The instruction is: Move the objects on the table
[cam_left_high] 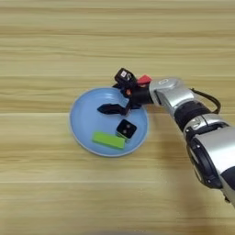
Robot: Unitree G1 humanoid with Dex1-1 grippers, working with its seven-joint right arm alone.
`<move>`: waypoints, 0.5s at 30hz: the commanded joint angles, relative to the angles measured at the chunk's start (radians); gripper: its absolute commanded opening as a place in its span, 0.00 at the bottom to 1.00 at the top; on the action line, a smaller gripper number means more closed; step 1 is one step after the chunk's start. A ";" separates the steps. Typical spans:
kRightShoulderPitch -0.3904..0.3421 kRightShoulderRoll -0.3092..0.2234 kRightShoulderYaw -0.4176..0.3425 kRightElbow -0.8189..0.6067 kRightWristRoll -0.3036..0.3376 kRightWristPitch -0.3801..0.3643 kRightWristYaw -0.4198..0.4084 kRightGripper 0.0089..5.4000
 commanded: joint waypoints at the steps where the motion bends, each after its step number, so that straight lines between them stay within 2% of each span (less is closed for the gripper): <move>1: -0.072 -0.031 0.010 -0.052 -0.008 -0.035 0.018 0.99; 15: 0.009 -0.070 0.035 -0.165 -0.009 -0.035 0.130 0.99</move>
